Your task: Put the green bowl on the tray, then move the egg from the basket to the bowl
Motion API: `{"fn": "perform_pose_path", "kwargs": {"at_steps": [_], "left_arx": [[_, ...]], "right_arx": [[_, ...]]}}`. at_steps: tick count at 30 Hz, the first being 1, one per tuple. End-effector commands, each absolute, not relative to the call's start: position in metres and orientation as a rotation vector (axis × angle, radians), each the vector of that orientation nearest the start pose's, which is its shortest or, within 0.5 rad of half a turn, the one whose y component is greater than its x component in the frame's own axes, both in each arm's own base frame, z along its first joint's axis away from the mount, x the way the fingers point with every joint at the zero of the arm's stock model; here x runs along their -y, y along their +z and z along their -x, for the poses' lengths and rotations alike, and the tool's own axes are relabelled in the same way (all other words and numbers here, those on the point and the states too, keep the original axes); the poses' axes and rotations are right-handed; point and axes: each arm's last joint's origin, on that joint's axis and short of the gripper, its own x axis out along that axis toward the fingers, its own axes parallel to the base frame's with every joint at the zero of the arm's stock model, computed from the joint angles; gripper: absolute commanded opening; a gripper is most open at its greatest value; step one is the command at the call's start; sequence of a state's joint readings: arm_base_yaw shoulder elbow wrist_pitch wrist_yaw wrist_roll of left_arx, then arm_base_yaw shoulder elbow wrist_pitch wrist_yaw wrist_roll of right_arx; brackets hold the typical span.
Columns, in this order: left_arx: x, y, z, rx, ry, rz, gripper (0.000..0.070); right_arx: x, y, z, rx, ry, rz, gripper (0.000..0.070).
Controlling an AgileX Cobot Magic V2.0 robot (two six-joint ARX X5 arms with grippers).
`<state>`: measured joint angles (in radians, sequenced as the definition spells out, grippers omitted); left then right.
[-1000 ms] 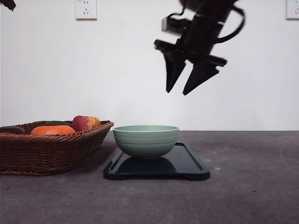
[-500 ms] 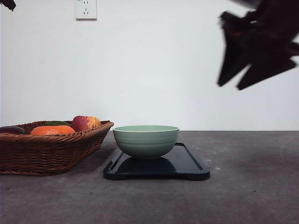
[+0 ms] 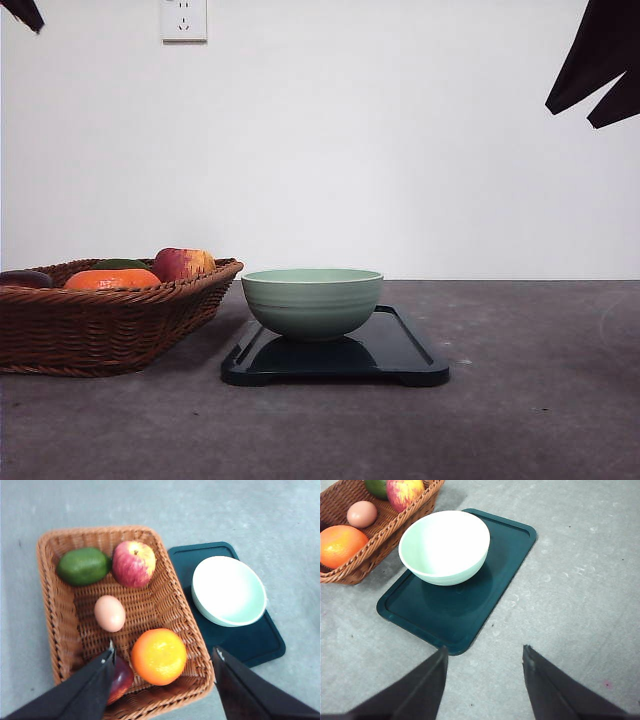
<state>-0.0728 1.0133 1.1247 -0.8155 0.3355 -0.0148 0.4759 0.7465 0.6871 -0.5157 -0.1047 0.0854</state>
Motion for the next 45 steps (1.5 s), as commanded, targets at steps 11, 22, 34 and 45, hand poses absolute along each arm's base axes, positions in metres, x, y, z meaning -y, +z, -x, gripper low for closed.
{"fn": "perform_pose_path", "kwargs": {"at_steps": [11, 22, 34, 45], "left_arx": [[0.055, 0.331, -0.263, -0.908, -0.289, 0.017, 0.0392], [0.070, 0.288, -0.318, -0.987, -0.234, 0.016, 0.0483], [0.076, 0.246, -0.349, -1.040, -0.199, 0.017, 0.0483], [0.079, 0.209, -0.368, -1.089, -0.174, 0.001, 0.0478]], "right_arx": [[-0.075, 0.276, -0.137, -0.595, 0.541, 0.020, 0.0289], [-0.075, 0.276, -0.137, -0.597, 0.540, 0.021, 0.0289], [-0.074, 0.274, -0.136, -0.619, 0.538, 0.025, 0.0289], [-0.074, 0.273, -0.136, -0.627, 0.536, 0.022, 0.0289]]}}
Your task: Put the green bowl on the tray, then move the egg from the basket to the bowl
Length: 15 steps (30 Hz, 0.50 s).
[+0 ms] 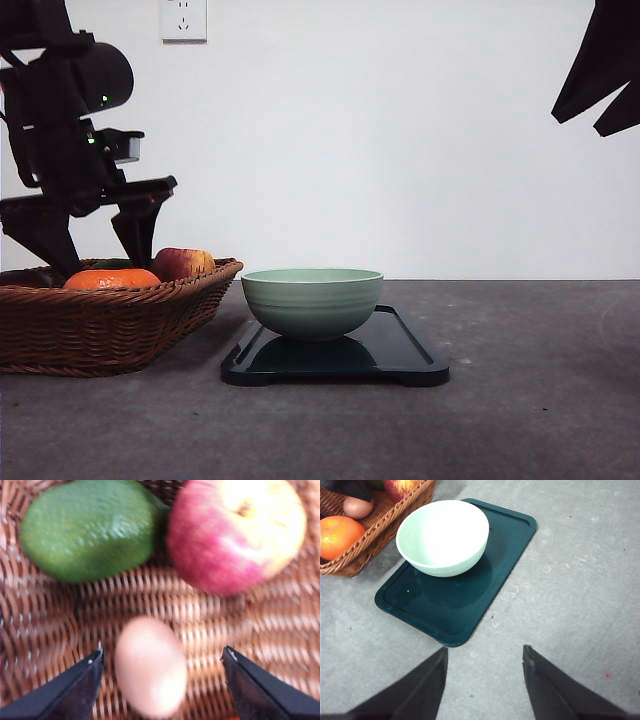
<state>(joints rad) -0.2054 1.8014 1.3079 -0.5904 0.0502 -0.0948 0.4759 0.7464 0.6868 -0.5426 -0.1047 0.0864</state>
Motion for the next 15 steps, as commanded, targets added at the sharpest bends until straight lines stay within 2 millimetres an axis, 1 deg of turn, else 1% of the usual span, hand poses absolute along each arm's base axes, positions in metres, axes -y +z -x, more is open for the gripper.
{"fn": "perform_pose_path", "kwargs": {"at_steps": [1, 8, 12, 14, 15], "left_arx": [[0.079, 0.206, -0.370, -1.093, -0.171, -0.001, 0.0478], [0.080, 0.187, -0.375, -1.144, -0.163, -0.007, 0.0478], [0.081, 0.186, -0.376, -1.137, -0.160, 0.001, 0.0476], [0.081, 0.187, -0.376, -1.132, -0.156, 0.008, 0.0467], [0.081, 0.187, -0.376, -1.133, -0.155, 0.010, 0.0451]], "right_arx": [[-0.074, 0.273, -0.136, -0.628, 0.535, 0.023, 0.0289], [-0.074, 0.273, -0.136, -0.632, 0.535, 0.023, 0.0289], [-0.074, 0.273, -0.135, -0.635, 0.535, 0.024, 0.0289], [-0.074, 0.273, -0.135, -0.635, 0.535, 0.024, 0.0289], [-0.074, 0.273, -0.135, -0.635, 0.535, 0.024, 0.0289]]}}
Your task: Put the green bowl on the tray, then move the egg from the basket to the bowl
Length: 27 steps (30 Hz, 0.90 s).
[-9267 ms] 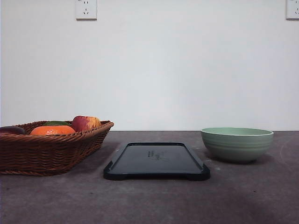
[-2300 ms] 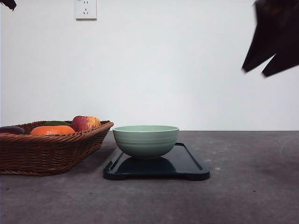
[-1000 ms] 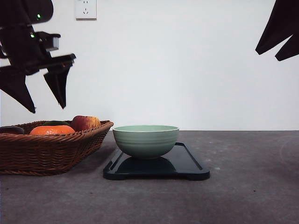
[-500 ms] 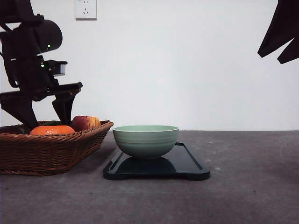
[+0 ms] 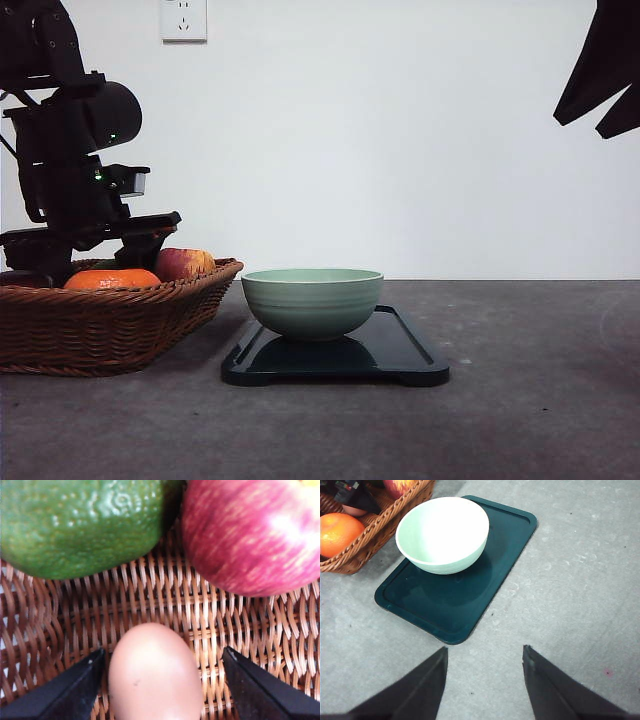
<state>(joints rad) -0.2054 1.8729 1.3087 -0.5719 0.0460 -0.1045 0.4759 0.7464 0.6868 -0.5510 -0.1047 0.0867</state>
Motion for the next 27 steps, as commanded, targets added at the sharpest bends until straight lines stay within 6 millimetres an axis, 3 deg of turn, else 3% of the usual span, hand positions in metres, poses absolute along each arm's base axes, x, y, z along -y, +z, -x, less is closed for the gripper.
{"fn": "perform_pose_path", "kwargs": {"at_steps": [1, 4, 6, 18, 27], "left_arx": [[0.081, 0.187, -0.376, -1.133, -0.153, 0.012, 0.0433], [0.081, 0.187, -0.376, -1.133, -0.153, 0.013, 0.0300], [0.081, 0.187, -0.376, -1.135, -0.153, 0.013, 0.0255], [0.080, 0.190, -0.373, -1.154, -0.151, 0.011, 0.0255], [0.077, 0.226, -0.361, -1.061, -0.163, 0.017, 0.0255]], "right_arx": [[-0.074, 0.273, -0.135, -0.636, 0.534, 0.024, 0.0289], [-0.074, 0.273, -0.135, -0.636, 0.534, 0.022, 0.0289], [-0.074, 0.273, -0.135, -0.637, 0.532, 0.020, 0.0289], [-0.074, 0.273, -0.135, -0.637, 0.526, 0.019, 0.0289], [-0.074, 0.273, -0.135, -0.637, 0.526, 0.019, 0.0289]]}}
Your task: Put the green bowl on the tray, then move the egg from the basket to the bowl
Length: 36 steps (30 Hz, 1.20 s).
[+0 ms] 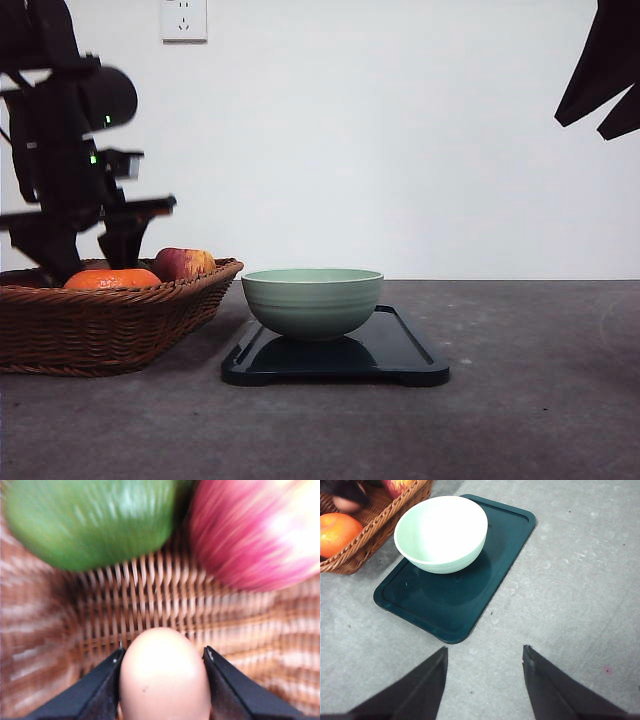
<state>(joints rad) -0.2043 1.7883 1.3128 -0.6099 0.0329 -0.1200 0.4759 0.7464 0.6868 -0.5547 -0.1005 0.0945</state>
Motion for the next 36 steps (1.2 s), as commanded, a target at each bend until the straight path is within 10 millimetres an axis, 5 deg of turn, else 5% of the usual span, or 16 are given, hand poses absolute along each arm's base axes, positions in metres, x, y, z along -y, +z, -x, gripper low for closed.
{"fn": "perform_pose_path", "kwargs": {"at_steps": [1, 10, 24, 36], "left_arx": [[0.077, 0.233, -0.359, -1.043, -0.165, 0.019, 0.0255], [0.087, 0.278, -0.336, -0.908, -0.229, 0.021, 0.0257], [0.164, 0.301, -0.320, -0.667, -0.504, -0.005, 0.0258], [0.205, 0.269, -0.327, -0.676, -0.587, -0.037, 0.0258]], "right_arx": [[-0.074, 0.273, -0.135, -0.637, 0.526, 0.019, 0.0289], [-0.074, 0.273, -0.135, -0.637, 0.526, 0.019, 0.0289], [-0.074, 0.272, -0.135, -0.643, 0.525, 0.020, 0.0289], [-0.074, 0.272, -0.135, -0.643, 0.525, 0.020, 0.0289]]}}
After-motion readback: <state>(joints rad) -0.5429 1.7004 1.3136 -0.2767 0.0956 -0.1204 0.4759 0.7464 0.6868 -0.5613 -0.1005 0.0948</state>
